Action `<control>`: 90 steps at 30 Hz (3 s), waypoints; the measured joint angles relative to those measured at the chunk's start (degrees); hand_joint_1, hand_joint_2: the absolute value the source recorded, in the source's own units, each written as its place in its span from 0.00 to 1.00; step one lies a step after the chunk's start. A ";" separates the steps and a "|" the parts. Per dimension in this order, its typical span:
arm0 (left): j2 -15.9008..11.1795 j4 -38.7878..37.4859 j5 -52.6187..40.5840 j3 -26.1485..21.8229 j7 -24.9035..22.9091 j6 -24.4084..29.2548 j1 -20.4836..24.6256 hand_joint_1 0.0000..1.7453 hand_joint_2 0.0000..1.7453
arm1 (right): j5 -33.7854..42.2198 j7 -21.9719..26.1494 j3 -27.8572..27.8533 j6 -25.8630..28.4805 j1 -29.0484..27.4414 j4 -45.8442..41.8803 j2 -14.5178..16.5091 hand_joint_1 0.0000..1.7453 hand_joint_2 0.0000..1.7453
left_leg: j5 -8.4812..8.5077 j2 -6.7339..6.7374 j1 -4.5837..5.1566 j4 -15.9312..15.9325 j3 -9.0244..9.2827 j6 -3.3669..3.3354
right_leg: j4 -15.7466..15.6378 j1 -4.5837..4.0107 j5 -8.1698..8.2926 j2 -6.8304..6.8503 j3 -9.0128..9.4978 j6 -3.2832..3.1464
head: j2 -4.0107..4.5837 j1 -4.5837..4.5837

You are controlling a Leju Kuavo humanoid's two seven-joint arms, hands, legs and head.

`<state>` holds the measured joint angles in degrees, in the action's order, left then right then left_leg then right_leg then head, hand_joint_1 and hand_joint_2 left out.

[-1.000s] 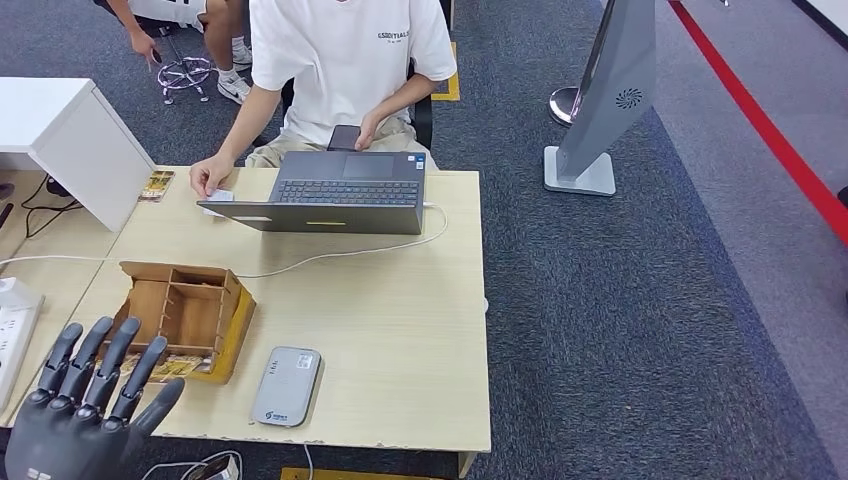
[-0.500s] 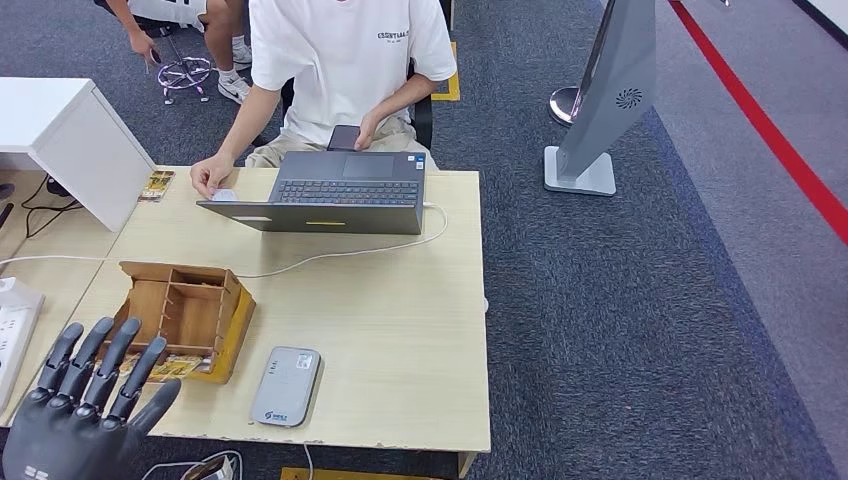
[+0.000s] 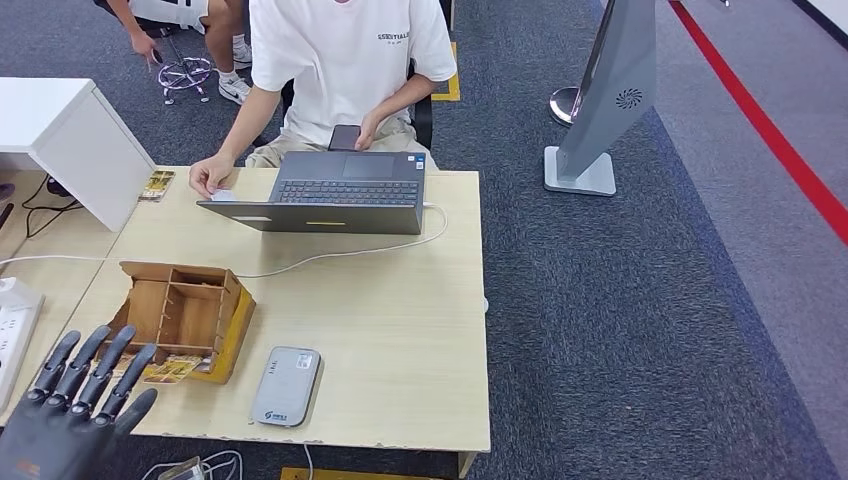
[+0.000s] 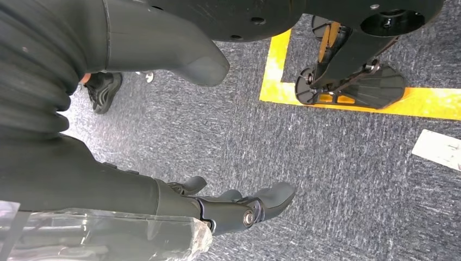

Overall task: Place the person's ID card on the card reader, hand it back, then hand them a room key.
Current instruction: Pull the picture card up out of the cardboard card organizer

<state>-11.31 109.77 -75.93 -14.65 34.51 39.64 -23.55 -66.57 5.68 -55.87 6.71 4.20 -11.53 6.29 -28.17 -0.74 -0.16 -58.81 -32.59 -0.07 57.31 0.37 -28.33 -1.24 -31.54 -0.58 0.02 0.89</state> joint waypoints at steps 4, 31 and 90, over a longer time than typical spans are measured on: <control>0.78 -4.58 -0.61 -2.62 -2.31 0.01 -0.07 0.00 1.00 | 0.03 -0.02 0.00 0.04 -0.16 0.01 0.00 0.00 1.00 | 0.00 -0.01 -0.02 0.00 -0.01 0.00 | 0.01 -0.01 0.00 0.00 0.00 -0.01 | 0.00 0.00; 6.39 -15.54 -0.36 -5.20 0.43 0.05 1.20 0.00 1.00 | -0.81 -0.15 -0.04 -0.11 -0.28 0.02 0.00 0.00 1.00 | 0.00 -0.01 -0.01 0.00 0.00 0.00 | 0.00 -0.01 0.00 0.01 0.01 0.00 | 0.00 0.01; 5.27 -33.05 -4.83 -8.52 -1.23 0.07 14.81 0.00 1.00 | -3.13 -0.86 0.09 -0.33 -0.14 0.03 -0.09 0.00 1.00 | 0.02 -0.01 -0.01 -0.01 0.00 0.02 | 0.01 -0.01 0.03 0.00 0.00 -0.04 | 0.00 0.01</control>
<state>-6.03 76.72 -80.76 -23.16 33.28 39.71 -8.75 -69.70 4.82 -55.78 6.38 4.06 -11.50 6.21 -28.14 -0.74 -0.17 -58.82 -32.59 -0.05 57.32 0.37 -28.30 -1.24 -31.53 -0.62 0.02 0.90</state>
